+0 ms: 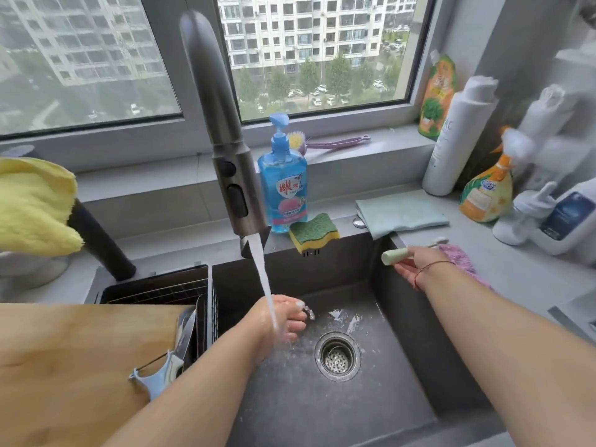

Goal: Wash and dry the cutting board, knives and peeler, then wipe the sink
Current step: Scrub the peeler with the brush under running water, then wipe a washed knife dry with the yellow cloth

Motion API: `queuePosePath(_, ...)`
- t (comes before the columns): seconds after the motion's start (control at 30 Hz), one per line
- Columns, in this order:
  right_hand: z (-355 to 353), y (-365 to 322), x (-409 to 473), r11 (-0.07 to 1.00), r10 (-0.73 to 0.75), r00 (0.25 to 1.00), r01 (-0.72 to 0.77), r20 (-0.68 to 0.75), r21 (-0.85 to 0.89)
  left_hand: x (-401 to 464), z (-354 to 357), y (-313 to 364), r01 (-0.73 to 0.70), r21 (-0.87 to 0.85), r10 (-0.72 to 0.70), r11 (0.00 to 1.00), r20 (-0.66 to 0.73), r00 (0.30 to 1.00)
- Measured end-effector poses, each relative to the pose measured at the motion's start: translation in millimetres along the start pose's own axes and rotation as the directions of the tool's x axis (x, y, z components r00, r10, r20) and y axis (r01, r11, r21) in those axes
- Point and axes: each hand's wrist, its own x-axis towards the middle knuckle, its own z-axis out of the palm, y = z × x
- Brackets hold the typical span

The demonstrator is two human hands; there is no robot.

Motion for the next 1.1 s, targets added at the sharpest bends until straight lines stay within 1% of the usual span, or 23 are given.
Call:
queuePosePath(0.1,-3,-10,15,1.000,-0.001,0.999,0.001,-0.036,-0.005,0,-2,1,-0.075,0.092,0.087,0.993,-0.128,0.988)
queuePosePath(0.2,0,-20,28,1.000,-0.004,0.998,0.003,-0.070,-0.024,3,-4,7,-0.083,0.069,0.092,0.994,-0.136,0.986)
queuePosePath(0.27,2,-26,32,0.998,0.001,0.996,-0.006,-0.089,-0.055,4,-5,11,-0.073,0.015,0.074,0.997,-0.126,0.989)
queuePosePath(0.37,4,-29,37,0.998,-0.002,0.995,-0.004,-0.101,-0.060,7,-8,14,-0.124,0.024,0.126,0.992,-0.179,0.976)
queuePosePath(0.47,10,-26,35,0.998,-0.050,0.992,0.044,-0.118,-0.048,6,-9,16,-0.181,-0.006,0.176,0.983,-0.202,0.964)
queuePosePath(0.5,15,-23,27,0.994,-0.071,0.991,0.061,-0.114,-0.093,5,-10,18,-0.197,-0.021,0.189,0.980,-0.200,0.961)
queuePosePath(0.53,23,-19,16,0.983,-0.094,0.992,0.079,-0.082,-0.168,3,-10,20,-0.214,-0.040,0.202,0.976,-0.199,0.959)
queuePosePath(0.6,44,-6,-7,0.961,-0.129,0.992,0.129,0.014,-0.243,-2,-9,24,-0.240,-0.071,0.222,0.968,-0.200,0.954)
queuePosePath(0.67,71,11,-38,0.964,-0.089,0.973,0.138,0.213,-0.229,-7,-12,27,-0.274,-0.092,0.248,0.957,-0.226,0.942)
queuePosePath(0.7,84,19,-51,0.964,-0.079,0.953,0.148,0.292,-0.222,-10,-14,29,-0.291,-0.103,0.260,0.951,-0.245,0.934)
queuePosePath(0.73,96,26,-66,0.948,-0.119,0.933,0.208,0.340,-0.239,-12,-17,31,-0.311,-0.125,0.271,0.942,-0.261,0.926)
queuePosePath(0.77,105,33,-78,0.906,-0.195,0.909,0.311,0.368,-0.287,-15,-19,33,-0.331,-0.167,0.280,0.929,-0.269,0.922)
queuePosePath(0.8,113,38,-92,0.863,-0.259,0.869,0.404,0.421,-0.303,-18,-22,36,-0.347,-0.233,0.284,0.909,-0.264,0.922)
queuePosePath(0.83,120,41,-103,0.841,-0.283,0.824,0.459,0.491,-0.286,-22,-24,39,-0.357,-0.312,0.289,0.880,-0.245,0.926)
queuePosePath(0.87,126,43,-113,0.845,-0.270,0.776,0.474,0.569,-0.246,-25,-27,44,-0.361,-0.391,0.296,0.847,-0.218,0.930)
queuePosePath(0.93,137,45,-122,0.884,-0.186,0.688,0.428,0.701,-0.185,-31,-32,53,-0.354,-0.509,0.313,0.785,-0.168,0.935)
queuePosePath(0.97,143,45,-125,0.914,-0.148,0.665,0.375,0.732,-0.157,-33,-36,58,-0.354,-0.543,0.328,0.762,-0.149,0.933)
queuePosePath(1.03,153,45,-132,0.968,-0.087,0.673,0.230,0.734,-0.096,-35,-43,65,-0.353,-0.577,0.354,0.737,-0.116,0.928)
queuePosePath(1.07,156,44,-136,0.983,-0.070,0.673,0.173,0.736,-0.066,-34,-45,67,-0.343,-0.586,0.360,0.734,-0.093,0.928)
queuePosePath(1.1,159,44,-139,0.988,-0.070,0.668,0.148,0.741,-0.041,-34,-45,68,-0.333,-0.595,0.367,0.732,-0.068,0.928)
